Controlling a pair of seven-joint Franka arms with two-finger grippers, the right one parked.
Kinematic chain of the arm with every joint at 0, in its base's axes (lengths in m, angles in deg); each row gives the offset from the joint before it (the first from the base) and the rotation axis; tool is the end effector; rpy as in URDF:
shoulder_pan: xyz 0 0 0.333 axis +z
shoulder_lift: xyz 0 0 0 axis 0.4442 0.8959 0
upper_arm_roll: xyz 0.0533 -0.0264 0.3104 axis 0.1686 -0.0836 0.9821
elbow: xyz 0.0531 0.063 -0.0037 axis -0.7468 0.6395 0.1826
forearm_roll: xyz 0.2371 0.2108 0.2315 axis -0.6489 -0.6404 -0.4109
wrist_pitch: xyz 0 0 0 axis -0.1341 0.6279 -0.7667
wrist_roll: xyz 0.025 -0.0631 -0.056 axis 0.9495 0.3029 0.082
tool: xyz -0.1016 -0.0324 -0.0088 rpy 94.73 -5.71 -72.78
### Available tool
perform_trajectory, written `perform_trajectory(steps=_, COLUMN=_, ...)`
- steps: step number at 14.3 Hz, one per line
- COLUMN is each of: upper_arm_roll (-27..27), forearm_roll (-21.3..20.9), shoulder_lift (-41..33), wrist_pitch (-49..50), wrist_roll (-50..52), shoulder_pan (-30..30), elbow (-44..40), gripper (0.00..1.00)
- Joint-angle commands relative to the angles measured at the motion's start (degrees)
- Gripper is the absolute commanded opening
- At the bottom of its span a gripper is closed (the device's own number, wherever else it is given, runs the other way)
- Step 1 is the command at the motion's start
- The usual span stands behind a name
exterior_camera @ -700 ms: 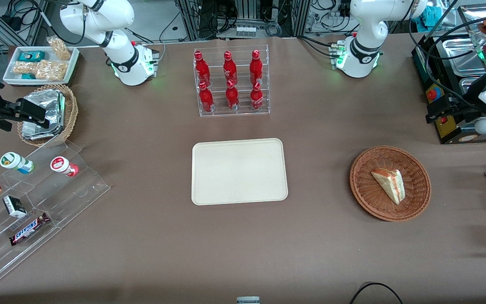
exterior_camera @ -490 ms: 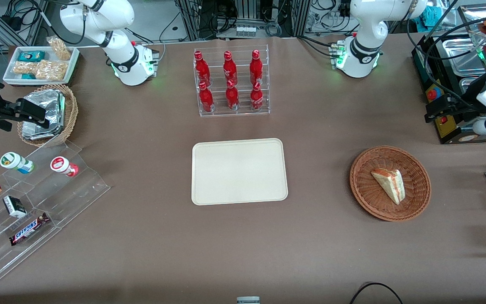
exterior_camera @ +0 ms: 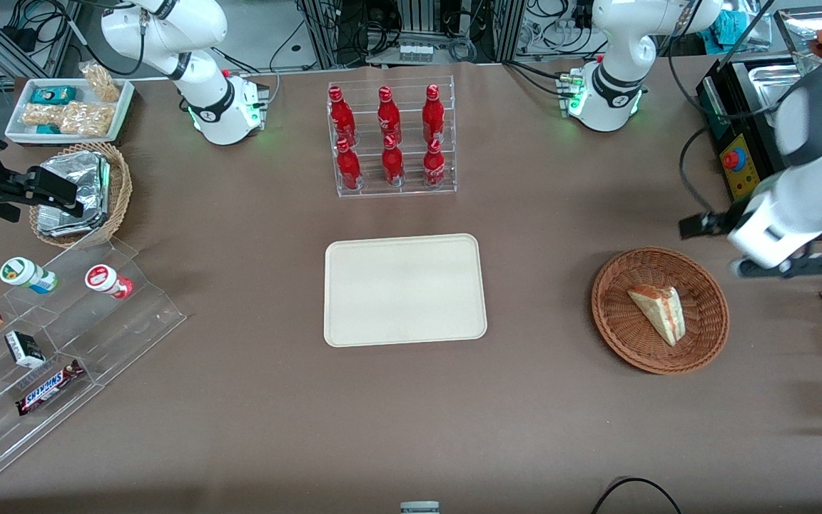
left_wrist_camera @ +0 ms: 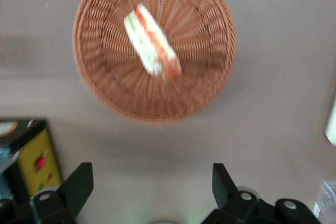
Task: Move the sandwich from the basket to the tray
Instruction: 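Move the left gripper over the sandwich in the wicker basket, then lower the left gripper and close it on the sandwich wedge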
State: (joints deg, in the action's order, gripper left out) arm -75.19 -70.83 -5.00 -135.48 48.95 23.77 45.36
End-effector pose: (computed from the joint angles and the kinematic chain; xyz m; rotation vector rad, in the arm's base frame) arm 0.5649 -0.0145 0.4377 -3.0841 -0.0299 0.2898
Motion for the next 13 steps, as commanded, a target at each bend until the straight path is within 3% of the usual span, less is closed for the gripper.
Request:
perform_trajectory(steps=1, upper_arm_roll=0.82, forearm_roll=-0.78, shoulder_lift=-0.94, wrist_pitch=-13.20, wrist_roll=0.44, shoulder_pan=-0.12, elbow=10.52, gripper=1.00)
perform_trajectory(steps=4, upper_arm_roll=1.61, forearm_roll=0.09, shoulder_lift=2.75, wrist_pitch=-24.65, wrist_roll=2.54, shoulder_pan=-0.04, elbow=14.68, gripper=1.00)
perform_trajectory(steps=6, upper_arm_roll=1.79, forearm_roll=0.36, shoulder_lift=4.43, wrist_pitch=-26.61, wrist_roll=6.92, shoulder_pan=1.37, elbow=14.42, gripper=1.00)
perform_trajectory(steps=13, upper_arm_roll=1.70, forearm_roll=0.36, shoulder_lift=6.89, wrist_pitch=-30.74, wrist_roll=34.78, shoulder_pan=1.11, elbow=13.11, gripper=1.00)
